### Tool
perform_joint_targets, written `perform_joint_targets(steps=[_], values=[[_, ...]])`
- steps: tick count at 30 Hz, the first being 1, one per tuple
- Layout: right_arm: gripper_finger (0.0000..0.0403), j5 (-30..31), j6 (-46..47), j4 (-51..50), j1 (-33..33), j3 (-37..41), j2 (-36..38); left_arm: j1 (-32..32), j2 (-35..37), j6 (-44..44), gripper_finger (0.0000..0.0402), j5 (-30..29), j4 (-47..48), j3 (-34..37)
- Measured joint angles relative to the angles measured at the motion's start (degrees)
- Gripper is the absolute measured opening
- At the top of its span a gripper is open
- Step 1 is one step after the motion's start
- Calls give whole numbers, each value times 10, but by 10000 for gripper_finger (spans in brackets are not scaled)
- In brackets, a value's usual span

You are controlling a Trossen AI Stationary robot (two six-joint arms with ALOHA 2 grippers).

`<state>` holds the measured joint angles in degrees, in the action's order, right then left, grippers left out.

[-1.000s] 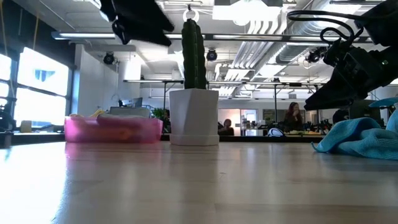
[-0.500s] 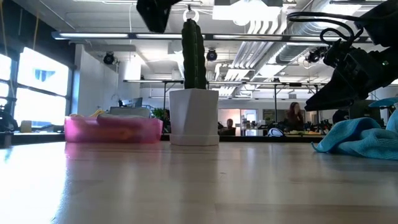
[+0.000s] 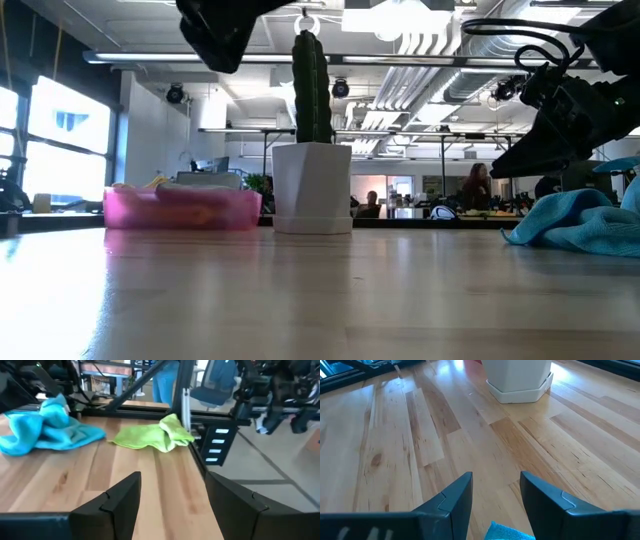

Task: Fold microfiber towels
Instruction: Fold the blue microfiber towel

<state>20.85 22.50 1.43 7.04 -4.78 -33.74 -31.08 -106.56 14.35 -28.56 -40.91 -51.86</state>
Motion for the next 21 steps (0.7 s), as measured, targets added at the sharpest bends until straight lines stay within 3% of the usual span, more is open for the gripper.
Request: perform_joint_targets(steps=[3,8,13,21], values=[[156,-1,31,11,0,0,0,-10,0,11,211,-1,4,0],[156,7,230,99,0,0,0,-17,0,15,211,-8,4,0],[156,55,241,145,0,0,0,-9,0,15,211,-20,8,0],[156,14,286,194,1,0,0,10,0,1,211,-22,9,0]])
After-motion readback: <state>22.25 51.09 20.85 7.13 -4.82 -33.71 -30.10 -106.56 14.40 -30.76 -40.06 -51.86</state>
